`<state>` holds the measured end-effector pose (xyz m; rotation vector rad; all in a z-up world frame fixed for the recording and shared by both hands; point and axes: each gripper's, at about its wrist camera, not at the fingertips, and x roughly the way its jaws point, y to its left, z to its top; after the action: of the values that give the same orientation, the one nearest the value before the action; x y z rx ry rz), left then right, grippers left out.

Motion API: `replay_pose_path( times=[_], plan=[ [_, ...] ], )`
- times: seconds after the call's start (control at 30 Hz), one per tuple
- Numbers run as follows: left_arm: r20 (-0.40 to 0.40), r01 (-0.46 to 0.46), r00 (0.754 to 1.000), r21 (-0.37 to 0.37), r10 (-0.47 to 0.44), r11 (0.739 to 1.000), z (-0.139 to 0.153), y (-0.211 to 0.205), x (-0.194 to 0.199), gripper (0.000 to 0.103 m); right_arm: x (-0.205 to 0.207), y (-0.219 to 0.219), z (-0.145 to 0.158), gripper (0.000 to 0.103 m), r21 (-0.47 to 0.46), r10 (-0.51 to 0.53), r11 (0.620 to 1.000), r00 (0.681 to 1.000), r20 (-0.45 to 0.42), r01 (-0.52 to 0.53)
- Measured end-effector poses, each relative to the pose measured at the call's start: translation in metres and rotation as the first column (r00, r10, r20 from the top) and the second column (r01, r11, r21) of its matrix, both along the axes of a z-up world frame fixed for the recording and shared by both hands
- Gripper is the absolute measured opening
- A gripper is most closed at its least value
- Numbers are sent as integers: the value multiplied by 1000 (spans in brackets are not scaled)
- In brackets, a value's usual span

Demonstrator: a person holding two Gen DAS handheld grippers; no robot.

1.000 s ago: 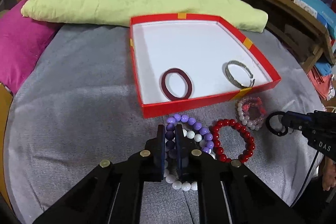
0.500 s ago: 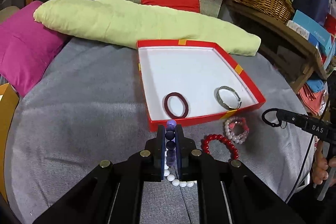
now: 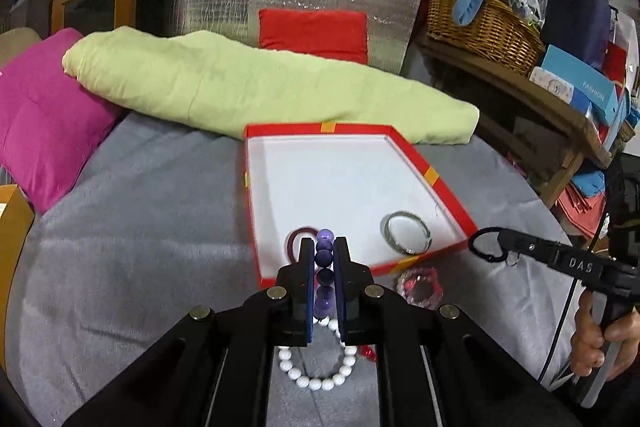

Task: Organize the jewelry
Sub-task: 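Carry the purple bracelet and black hair tie into the box and release both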

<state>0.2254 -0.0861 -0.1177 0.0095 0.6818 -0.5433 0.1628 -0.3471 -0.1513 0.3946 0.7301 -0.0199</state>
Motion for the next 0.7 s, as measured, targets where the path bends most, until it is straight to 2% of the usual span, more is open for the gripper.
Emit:
replay_pose_path(
  times=[0.37,0.53,0.7],
  plan=[
    [40,14,999,-77,-11,997,6,-26,28,10,44,-4,0,13,39,-27,999,999,31,26],
    [17,16,1000,-102,-15,995,-1,-42,51,10,74,-5,-4,13,81,-51,996,999,16,49],
    [-35,16,999,-127,-21,992,-13,-56,71,10,112,-8,-17,13,81,-81,993,997,-15,82]
  ],
)
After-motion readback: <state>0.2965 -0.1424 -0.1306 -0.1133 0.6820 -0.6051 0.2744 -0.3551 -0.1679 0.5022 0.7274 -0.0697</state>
